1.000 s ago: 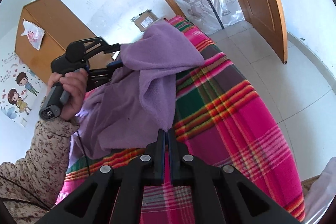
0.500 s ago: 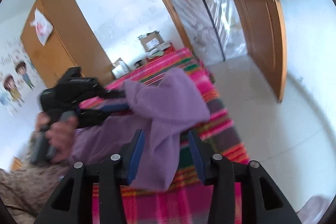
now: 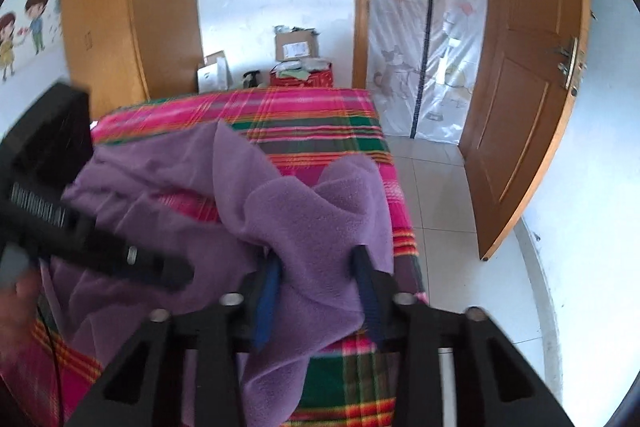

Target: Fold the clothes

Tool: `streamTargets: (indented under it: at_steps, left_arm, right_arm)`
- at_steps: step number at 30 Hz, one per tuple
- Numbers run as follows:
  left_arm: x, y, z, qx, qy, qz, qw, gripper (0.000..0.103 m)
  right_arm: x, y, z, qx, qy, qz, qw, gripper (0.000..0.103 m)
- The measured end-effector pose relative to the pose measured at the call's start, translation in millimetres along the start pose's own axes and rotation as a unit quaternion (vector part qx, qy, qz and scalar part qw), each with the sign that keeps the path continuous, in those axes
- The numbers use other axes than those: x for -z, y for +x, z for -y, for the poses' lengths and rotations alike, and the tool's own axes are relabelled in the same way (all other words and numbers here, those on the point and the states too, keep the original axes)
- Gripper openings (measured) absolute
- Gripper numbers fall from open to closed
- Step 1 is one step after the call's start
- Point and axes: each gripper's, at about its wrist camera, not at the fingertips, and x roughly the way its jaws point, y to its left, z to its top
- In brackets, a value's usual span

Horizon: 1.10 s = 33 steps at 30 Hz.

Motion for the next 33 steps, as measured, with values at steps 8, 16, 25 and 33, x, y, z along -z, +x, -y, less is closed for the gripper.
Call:
streamTargets:
  at_steps: [8, 16, 25, 33]
  left_arm:
    - [14.7, 22.4, -1.5, -0.013, 0.008, -0.034, 0.9993, 0.029]
    - [30.8, 34.9, 13.0, -0.02, 0.05, -0.046, 0.9975, 0.029]
    - [52.2, 37.8, 62.5, -0.063, 0.182, -0.014, 0.9812, 0.03]
    - [76.4, 53.8, 107.8, -0.147, 0.296, 0.031, 0.9435, 0.035]
  right_arm:
    - [-16.7, -0.2, 41.6, -0.012, 0.082, 0.014, 0.996, 0.011]
    - [-27.9, 3.1, 66.2, -0.029, 0.127, 0.029, 0.991, 0.01]
    - [-24.3, 3.9, 78.2, -0.035, 0.144, 0.018, 0.989, 0.011]
    - [-25.3, 9.6, 74.1, -0.04, 0.136, 0.007, 0.99, 0.01]
